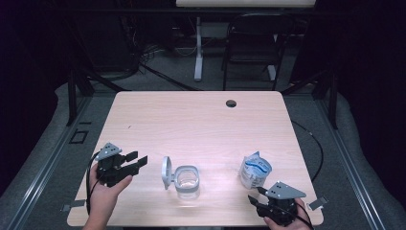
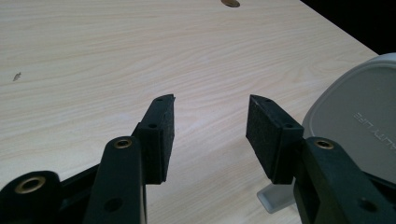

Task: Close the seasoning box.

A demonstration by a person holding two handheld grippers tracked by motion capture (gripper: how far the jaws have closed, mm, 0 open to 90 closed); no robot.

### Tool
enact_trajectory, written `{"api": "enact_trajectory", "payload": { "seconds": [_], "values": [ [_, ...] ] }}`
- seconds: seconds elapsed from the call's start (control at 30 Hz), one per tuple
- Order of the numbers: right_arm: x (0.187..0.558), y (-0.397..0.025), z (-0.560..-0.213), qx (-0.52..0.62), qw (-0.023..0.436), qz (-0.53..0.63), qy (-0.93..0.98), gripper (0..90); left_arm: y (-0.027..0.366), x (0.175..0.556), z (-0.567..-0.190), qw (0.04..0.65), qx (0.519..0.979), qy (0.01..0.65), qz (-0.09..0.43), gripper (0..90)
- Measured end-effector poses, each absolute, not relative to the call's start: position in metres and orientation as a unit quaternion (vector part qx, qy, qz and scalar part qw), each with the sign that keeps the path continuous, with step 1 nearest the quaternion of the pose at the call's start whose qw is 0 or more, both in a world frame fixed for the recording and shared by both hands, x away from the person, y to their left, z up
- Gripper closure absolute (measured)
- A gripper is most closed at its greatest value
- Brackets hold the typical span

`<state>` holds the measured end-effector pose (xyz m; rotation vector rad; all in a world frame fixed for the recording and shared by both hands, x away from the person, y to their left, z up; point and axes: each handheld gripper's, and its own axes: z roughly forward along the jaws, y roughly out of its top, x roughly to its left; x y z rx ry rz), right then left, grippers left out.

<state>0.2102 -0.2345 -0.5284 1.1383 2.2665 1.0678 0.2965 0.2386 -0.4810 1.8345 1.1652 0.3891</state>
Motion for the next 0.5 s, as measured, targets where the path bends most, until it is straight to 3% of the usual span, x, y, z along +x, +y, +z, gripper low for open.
{"api": "enact_trajectory", "payload": {
  "seconds": [0.37,0.5],
  "values": [
    [0.213,-0.244,-0.532,0.421,0.203,0.35,0.812,53.3,0.242,0.297,-0.482,0.451,0.74,0.474,0.157,52.5],
    [0.215,-0.248,-0.534,0.43,0.213,0.35,0.805,48.7,0.242,0.297,-0.482,0.451,0.74,0.475,0.157,52.5]
  ]
}}
